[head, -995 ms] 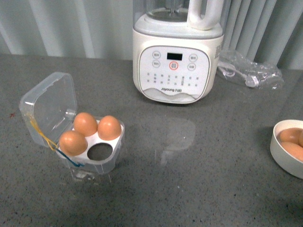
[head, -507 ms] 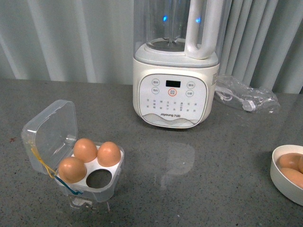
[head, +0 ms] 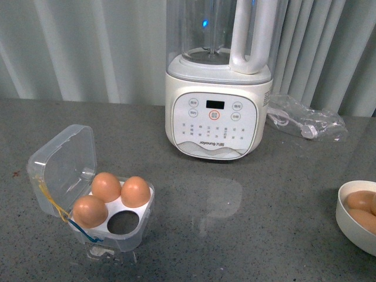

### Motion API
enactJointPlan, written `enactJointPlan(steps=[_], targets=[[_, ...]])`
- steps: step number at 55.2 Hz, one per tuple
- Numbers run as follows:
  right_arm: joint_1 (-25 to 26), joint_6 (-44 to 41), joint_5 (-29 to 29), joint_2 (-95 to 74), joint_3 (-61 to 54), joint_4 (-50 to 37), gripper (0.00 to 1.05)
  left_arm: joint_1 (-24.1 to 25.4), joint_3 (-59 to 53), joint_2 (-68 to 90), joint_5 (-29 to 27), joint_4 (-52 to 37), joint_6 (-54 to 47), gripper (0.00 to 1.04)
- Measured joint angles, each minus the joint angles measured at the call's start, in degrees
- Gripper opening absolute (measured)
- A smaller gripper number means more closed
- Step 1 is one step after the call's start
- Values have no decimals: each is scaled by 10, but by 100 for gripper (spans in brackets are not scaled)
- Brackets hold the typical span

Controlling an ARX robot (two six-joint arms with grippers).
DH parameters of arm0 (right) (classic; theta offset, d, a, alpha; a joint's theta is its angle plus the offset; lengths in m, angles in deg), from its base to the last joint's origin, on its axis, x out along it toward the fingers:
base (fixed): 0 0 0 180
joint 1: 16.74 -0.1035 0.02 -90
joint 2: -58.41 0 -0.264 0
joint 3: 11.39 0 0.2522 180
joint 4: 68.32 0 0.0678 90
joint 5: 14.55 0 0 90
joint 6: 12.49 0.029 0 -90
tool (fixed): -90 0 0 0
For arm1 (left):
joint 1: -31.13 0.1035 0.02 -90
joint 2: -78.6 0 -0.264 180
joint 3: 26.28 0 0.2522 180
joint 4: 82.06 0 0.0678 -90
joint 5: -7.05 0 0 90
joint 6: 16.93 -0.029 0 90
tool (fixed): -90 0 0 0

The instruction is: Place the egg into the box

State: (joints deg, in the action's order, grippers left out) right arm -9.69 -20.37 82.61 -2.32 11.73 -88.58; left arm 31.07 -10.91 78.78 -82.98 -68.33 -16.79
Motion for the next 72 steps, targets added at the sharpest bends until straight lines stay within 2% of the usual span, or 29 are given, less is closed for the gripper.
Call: enactJointPlan(steps=[14, 47, 55, 60, 64, 72], targets=[[-1, 19, -6, -152, 51, -92, 97, 0, 0, 0, 0, 0, 0, 98], [-11, 43, -6, -367, 120, -174, 97, 0, 0, 0, 0, 0, 0, 98], [-14, 45, -10, -394, 128, -188, 76, 0, 0, 0, 0, 0, 0, 98], [-18, 45, -8, -409, 133, -200, 55, 0, 0, 0, 0, 0, 0, 98], [-19, 44, -8, -412, 134, -205, 42, 0, 0, 0, 0, 0, 0, 98], [-19, 44, -2, -402, 134, -196, 40, 0, 0, 0, 0, 0, 0, 98]])
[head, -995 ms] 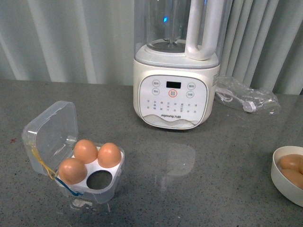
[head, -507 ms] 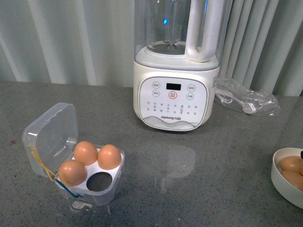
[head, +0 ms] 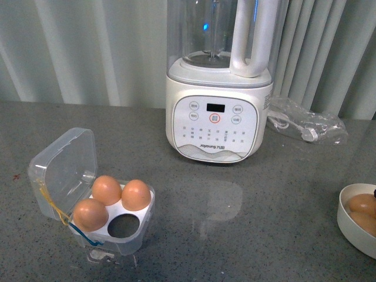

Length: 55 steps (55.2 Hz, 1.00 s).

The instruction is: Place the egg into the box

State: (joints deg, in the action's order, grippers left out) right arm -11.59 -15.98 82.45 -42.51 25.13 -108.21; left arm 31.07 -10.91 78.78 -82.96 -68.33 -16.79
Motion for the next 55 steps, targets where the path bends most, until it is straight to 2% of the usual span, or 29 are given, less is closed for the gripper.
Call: enactJointPlan(steps=[9, 18, 24, 30, 42, 55], targets=[[-4, -5, 42, 76, 0, 65, 40, 0, 0, 0, 0, 0, 0, 98], [-20, -10, 130, 122, 32, 150, 40, 0, 0, 0, 0, 0, 0, 98], [-33, -10, 191, 125, 53, 174, 40, 0, 0, 0, 0, 0, 0, 98], [-52, -10, 227, 122, 75, 186, 40, 0, 0, 0, 0, 0, 0, 98], [-107, -4, 252, 89, 116, 187, 40, 0, 0, 0, 0, 0, 0, 98], [-214, 21, 252, 30, 160, 174, 40, 0, 0, 0, 0, 0, 0, 98]])
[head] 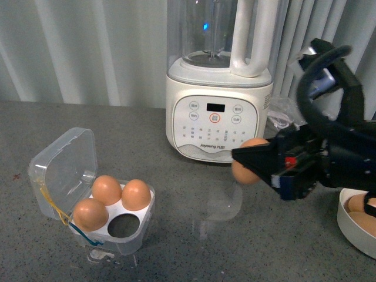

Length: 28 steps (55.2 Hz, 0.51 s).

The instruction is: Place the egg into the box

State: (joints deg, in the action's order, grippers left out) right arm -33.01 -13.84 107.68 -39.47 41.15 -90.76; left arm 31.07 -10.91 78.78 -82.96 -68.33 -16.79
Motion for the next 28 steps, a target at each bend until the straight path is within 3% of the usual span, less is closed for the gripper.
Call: enactJointPlan(steps=[12, 28], targets=[[-65, 10, -20, -39, 32, 2, 40, 0, 0, 0, 0, 0, 0, 98], [-111, 46, -29, -97, 73, -5, 40, 0, 0, 0, 0, 0, 0, 98]])
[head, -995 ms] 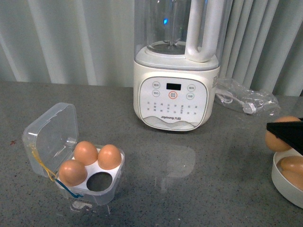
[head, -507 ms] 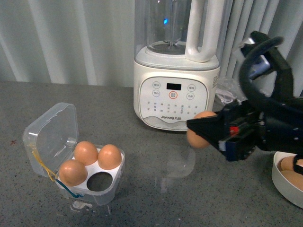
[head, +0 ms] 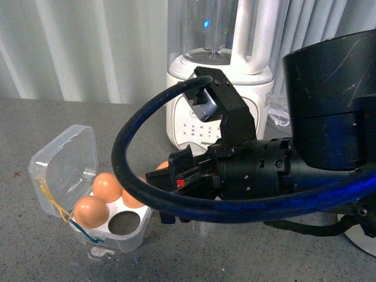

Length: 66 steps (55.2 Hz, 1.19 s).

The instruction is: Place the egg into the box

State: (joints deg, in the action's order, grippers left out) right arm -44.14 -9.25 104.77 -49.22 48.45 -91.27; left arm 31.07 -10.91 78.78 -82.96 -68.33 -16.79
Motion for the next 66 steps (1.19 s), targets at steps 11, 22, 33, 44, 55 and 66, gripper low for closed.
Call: enactJointPlan(steps=[11, 22, 33, 44, 55, 66], targets=[[-19, 28, 1, -28, 10, -21, 40, 0, 0, 0, 0, 0, 0, 98], [-39, 50, -7, -59, 32, -32, 40, 0, 0, 0, 0, 0, 0, 98], [-55, 60, -20, -83, 48, -37, 40, 0, 0, 0, 0, 0, 0, 98], [-65, 51, -37, -94, 53, -30, 40, 0, 0, 0, 0, 0, 0, 98], [-66, 34, -55, -98, 62, -26, 42, 0, 0, 0, 0, 0, 0, 98], [-54, 31, -57, -94, 53, -44, 81, 0, 0, 0, 0, 0, 0, 98]])
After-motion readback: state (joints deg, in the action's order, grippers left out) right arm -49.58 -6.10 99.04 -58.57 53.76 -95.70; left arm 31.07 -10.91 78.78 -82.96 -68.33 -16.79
